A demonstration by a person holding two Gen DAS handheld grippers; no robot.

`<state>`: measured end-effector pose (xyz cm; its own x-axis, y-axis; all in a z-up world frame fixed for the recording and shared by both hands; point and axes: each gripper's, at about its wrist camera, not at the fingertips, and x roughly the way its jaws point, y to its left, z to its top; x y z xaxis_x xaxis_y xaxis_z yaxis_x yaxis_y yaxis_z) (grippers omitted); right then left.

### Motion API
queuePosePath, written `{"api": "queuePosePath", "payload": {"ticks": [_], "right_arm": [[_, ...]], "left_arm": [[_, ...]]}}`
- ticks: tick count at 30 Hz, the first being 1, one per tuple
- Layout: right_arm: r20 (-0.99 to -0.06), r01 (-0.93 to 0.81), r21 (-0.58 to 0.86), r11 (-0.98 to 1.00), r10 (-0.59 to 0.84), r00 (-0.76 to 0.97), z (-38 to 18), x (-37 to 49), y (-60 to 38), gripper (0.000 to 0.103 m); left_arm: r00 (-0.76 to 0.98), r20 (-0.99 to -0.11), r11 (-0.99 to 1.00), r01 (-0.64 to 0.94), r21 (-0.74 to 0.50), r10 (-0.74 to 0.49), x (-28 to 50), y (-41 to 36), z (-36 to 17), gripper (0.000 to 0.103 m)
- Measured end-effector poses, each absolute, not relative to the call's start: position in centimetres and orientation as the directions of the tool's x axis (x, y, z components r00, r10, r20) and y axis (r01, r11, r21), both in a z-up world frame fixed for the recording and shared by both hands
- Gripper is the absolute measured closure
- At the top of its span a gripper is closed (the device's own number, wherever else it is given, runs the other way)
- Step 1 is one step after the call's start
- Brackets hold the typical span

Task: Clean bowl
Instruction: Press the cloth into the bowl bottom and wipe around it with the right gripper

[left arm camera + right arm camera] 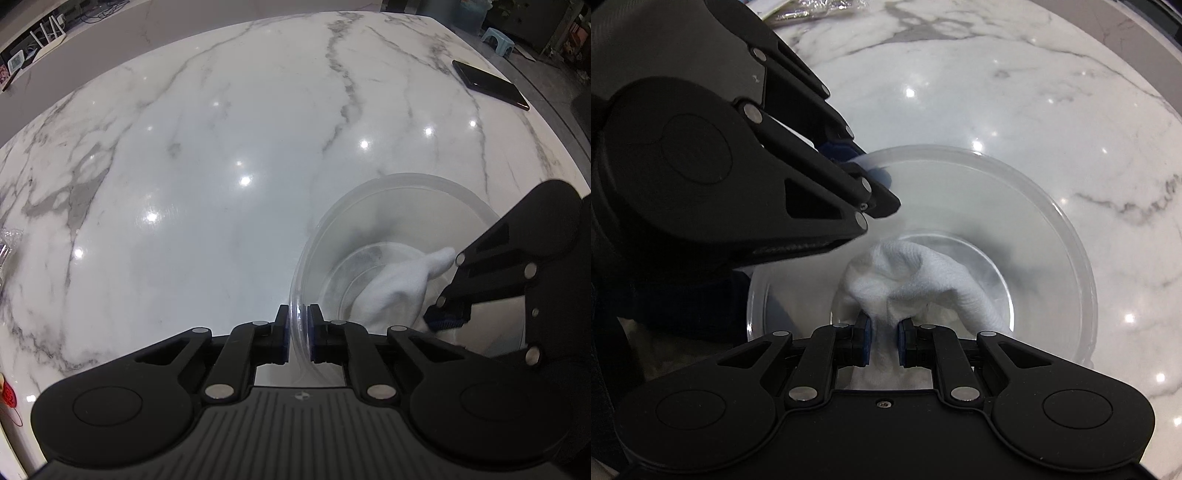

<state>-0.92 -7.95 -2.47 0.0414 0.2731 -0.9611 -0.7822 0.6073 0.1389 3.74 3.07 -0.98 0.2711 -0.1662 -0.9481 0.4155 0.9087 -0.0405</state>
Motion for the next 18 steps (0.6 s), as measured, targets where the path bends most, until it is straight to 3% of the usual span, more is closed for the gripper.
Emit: {"api": "queuePosePath", "payload": {"ticks": [18], "right_arm": [[-0.962,-0.751,0.016,0.66,0.215,0.168,-2.16,-1.19,-7.77,0.091]], "left_arm": [[0.283,-0.949,0.906,0.422,-0.008,-0.141,3.6,2.97,-1.09,0.093]]}}
